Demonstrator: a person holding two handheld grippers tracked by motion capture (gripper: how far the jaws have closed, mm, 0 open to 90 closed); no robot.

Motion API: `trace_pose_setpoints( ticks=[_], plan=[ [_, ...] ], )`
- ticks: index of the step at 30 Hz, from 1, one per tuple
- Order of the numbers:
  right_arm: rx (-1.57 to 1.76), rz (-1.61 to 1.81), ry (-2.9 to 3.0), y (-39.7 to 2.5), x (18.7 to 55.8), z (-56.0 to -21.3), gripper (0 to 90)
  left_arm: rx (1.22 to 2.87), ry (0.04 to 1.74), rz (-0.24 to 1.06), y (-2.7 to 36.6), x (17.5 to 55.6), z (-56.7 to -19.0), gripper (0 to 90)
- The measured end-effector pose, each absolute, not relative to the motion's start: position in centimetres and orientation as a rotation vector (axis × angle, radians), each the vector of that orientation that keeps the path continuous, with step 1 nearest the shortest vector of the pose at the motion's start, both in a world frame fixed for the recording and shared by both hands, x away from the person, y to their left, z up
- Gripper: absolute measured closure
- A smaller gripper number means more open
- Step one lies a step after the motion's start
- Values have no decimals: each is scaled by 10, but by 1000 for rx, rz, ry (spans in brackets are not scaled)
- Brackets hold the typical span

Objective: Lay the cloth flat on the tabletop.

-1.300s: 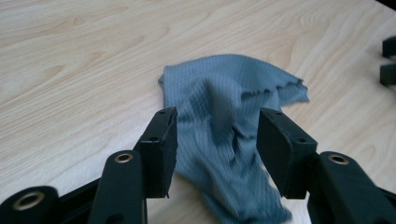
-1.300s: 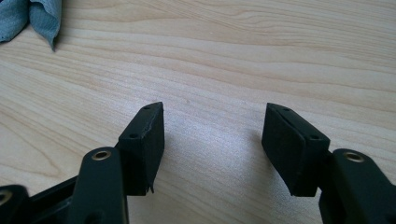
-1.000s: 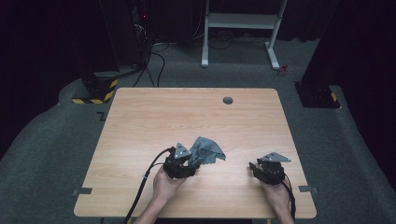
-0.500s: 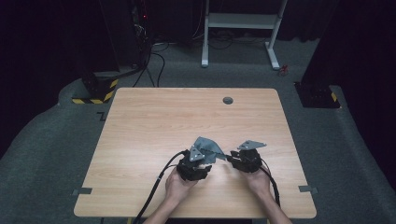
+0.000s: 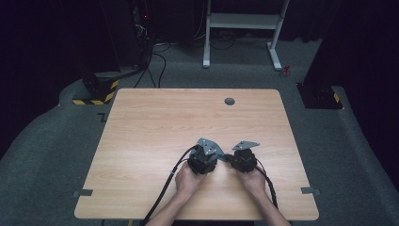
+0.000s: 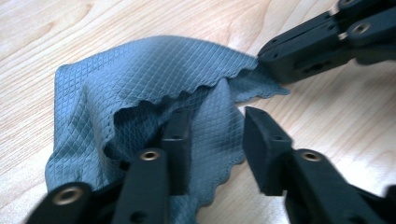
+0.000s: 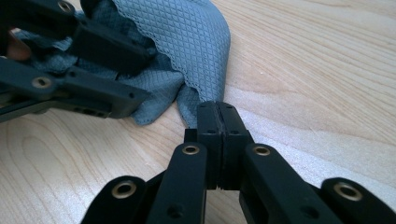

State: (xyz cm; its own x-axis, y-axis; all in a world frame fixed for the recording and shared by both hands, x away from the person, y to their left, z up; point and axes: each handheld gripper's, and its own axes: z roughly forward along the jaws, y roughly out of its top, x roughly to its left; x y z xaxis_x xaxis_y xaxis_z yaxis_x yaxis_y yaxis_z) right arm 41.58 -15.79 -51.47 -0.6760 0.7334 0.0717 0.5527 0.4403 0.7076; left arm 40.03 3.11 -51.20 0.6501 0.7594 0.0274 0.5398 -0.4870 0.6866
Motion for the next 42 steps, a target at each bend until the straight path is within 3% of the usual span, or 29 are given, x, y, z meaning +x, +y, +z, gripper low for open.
trace_pose_setpoints(
  ticks=[3,6,8,17,29,35,42],
  plan=[
    [1118,1071,2448,-158,416,-514,900,2214,998,428,32,402,-513,741],
    [1119,1084,2445,-158,414,-512,900,2230,984,432,31,404,-512,872],
    [1118,1088,2442,-159,414,-511,900,2236,984,424,32,405,-511,888],
    [1134,1106,2408,-173,415,-504,900,2209,934,397,56,393,-498,896],
    [1221,1030,2346,-214,406,-504,900,2147,1029,425,134,369,-491,897],
    [1152,1044,2374,-217,393,-506,896,2168,998,420,129,361,-499,896],
    [974,1101,2465,-160,397,-502,692,2142,1010,394,126,363,-504,894]
  ],
)
